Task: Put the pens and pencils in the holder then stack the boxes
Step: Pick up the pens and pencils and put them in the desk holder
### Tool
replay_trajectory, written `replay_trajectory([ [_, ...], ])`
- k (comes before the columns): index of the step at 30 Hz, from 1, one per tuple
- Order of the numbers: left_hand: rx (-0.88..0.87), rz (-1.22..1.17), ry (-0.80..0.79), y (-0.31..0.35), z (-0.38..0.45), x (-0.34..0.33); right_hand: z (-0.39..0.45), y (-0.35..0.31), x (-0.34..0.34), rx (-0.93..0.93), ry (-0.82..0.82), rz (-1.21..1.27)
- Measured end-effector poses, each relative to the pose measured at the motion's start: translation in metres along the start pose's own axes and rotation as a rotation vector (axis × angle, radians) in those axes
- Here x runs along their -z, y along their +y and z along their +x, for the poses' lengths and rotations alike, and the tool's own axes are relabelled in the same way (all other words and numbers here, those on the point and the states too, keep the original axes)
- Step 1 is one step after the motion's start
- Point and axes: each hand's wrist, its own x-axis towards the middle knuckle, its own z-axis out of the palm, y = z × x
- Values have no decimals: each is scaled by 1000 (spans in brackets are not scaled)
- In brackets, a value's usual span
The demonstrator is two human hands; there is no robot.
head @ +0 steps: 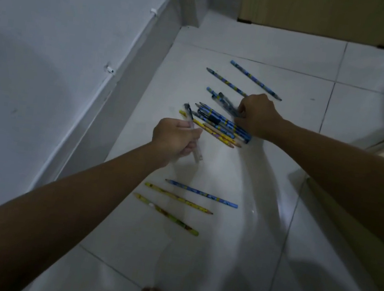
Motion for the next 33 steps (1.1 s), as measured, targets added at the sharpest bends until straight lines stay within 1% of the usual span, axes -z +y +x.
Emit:
replay_trajectory([
  [2,61,-34,-36,3,-2,-10,-3,-3,-1,-7,-16,5],
  [4,86,-38,-16,6,-1,-20,-3,-5,-1,-11,-17,0],
  [7,72,-32,32,11,7,-32,-4,-9,0,-27,-26,-37],
  [14,26,80,141,24,27,-46,-10,-11,1,-135,-49,-51],
  [21,56,203,87,31,46,-47,-14,-7,0,-217,-45,-29],
  [24,56,258,69,32,49,-46,-14,1,-4,-295,-21,62],
  [27,-1,351,77,40,46,-45,-14,10,-6,-359,25,187],
  [31,-46,451,66,46,49,-47,-15,13,-3,-373,77,382],
  [33,-72,491,50,47,50,-49,-13,12,-1,-414,96,477],
])
